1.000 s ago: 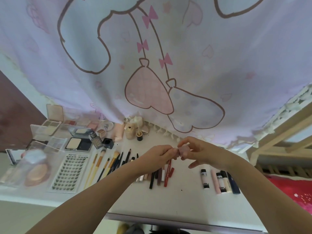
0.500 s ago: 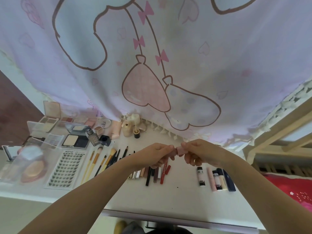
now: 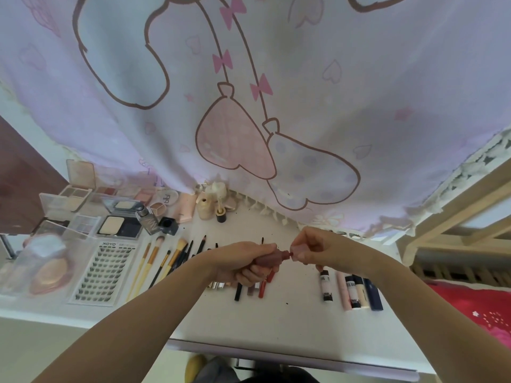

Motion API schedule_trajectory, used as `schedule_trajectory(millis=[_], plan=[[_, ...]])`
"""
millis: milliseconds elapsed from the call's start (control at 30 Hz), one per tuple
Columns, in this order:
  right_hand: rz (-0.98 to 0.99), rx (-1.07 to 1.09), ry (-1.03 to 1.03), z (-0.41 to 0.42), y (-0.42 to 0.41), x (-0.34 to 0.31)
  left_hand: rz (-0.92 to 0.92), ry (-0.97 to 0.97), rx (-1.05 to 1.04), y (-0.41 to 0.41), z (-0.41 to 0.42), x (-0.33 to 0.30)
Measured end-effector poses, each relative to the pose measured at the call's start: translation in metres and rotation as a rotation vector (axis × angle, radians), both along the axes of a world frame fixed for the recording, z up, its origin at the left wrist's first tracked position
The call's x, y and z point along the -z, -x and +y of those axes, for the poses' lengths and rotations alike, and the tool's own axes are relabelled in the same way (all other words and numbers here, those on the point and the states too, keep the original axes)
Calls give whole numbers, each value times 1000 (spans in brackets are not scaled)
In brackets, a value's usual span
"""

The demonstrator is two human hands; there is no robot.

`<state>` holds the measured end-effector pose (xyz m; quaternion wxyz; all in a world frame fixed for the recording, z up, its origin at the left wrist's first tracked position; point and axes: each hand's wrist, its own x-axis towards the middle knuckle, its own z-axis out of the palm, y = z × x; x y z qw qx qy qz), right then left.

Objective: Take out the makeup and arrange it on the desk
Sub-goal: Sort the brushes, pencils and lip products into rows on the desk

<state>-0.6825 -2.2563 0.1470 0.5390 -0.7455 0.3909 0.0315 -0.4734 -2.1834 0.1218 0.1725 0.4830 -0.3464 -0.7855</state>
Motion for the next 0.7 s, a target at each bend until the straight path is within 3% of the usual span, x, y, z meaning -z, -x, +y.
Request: schedule_trajectory(millis=[133, 333, 500, 600, 700], plan=[[32, 38, 30, -6, 12, 3, 63, -65, -21, -15, 1, 17], [-22, 252, -229, -5, 41, 24, -8, 85, -129, -7, 4, 28], [-82, 472, -316, 13, 46, 55, -223, 209, -336, 23, -1, 43], [-99, 535, -261, 23, 46, 67, -396, 314, -367, 31, 0, 56], [-66, 554, -50, 25, 43, 81, -439, 338, -313, 35, -3, 61]])
